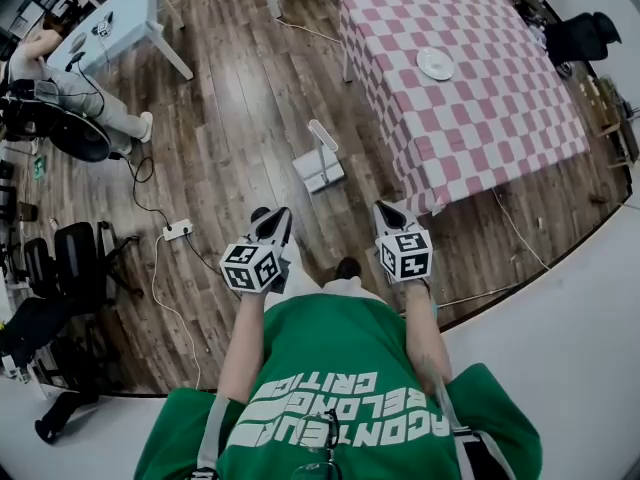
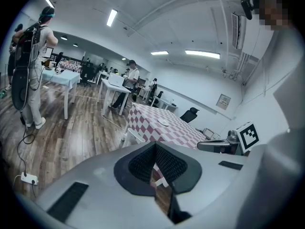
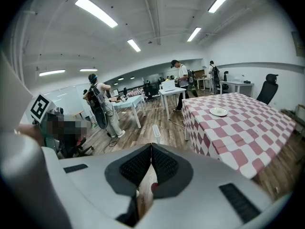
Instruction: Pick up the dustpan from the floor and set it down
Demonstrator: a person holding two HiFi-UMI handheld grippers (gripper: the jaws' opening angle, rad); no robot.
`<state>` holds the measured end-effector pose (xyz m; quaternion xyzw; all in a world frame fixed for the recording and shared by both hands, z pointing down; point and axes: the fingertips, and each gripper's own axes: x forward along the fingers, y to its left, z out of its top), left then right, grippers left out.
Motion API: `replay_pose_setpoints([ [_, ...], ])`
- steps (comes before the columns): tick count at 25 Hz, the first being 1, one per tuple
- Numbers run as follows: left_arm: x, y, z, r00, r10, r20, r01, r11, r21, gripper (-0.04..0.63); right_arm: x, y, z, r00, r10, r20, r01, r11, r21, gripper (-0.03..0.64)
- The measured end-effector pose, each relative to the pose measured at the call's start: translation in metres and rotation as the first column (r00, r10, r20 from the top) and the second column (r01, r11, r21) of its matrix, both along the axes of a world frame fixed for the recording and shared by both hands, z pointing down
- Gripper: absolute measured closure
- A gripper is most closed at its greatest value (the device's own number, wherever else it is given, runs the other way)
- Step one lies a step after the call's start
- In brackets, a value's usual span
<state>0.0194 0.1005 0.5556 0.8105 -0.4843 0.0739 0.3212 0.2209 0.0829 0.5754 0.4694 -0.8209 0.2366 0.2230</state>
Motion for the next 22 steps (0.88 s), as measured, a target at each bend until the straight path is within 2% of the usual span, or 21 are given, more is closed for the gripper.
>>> replay_pose_setpoints([
  [3, -0.013, -0.026, 0.000, 1.000, 0.028, -0.005, -0.028, 1.000, 0.006, 0.600, -0.006, -0.020, 0.000, 0.999, 0.047, -0.007, -0.047, 0.999, 0.000, 0.609],
  [6, -0.025, -0.056, 0.001, 0.996, 0.092, -0.002, -0.092, 0.996, 0.007, 0.600, -0.018, -0.044, -0.002, 0.994, 0.106, -0.014, -0.106, 0.994, 0.005, 0.609],
  [12, -0.068, -0.126, 0.004, 0.984, 0.180, -0.019, -0.180, 0.984, 0.007, 0.600, -0.059, -0.099, -0.011, 0.980, 0.194, -0.029, -0.194, 0.981, 0.028, 0.609],
  [16, -0.101, -0.174, 0.004, 0.977, 0.209, -0.038, -0.209, 0.978, 0.015, 0.600, -0.092, -0.132, -0.016, 0.974, 0.223, -0.050, -0.221, 0.975, 0.038, 0.609],
  [22, -0.135, -0.226, 0.004, 0.952, 0.299, -0.073, -0.299, 0.954, 0.006, 0.600, -0.113, -0.160, -0.026, 0.937, 0.337, -0.094, -0.336, 0.941, 0.033, 0.609],
])
